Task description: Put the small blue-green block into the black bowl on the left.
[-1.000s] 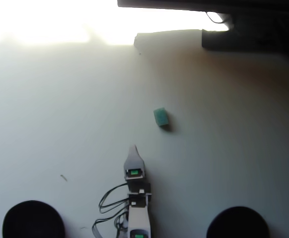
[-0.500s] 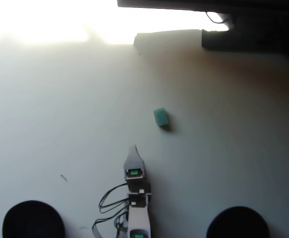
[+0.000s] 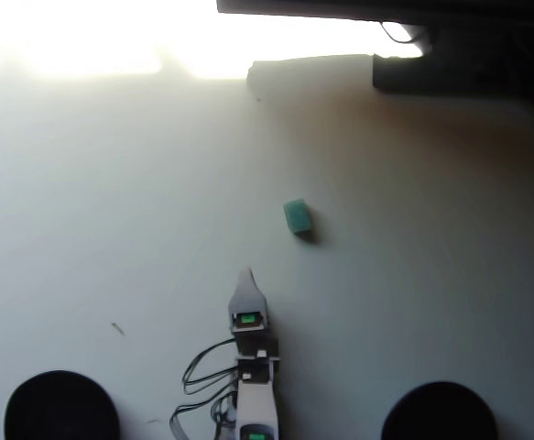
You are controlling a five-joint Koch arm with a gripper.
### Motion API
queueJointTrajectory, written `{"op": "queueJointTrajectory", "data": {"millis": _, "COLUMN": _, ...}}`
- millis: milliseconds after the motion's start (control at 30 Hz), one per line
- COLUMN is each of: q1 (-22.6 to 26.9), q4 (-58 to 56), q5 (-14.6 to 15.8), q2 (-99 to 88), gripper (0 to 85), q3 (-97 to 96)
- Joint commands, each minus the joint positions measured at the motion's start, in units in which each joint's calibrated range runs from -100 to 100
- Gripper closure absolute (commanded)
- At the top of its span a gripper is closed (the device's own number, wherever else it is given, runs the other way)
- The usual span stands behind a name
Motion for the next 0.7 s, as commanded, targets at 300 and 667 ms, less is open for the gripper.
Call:
{"op": "queueJointTrajectory", "data": {"millis": 300, "q1": 0.6, "q4": -2.9, "q5": -0.1, "q2": 0.1, "gripper": 39.0, "q3": -0.6}}
{"op": "queueJointTrajectory", "data": {"millis": 667, "q1": -0.7, "q4": -34.3, "q5": 2.5, "q2": -11.3, "gripper": 41.1, "q3": 16.0}}
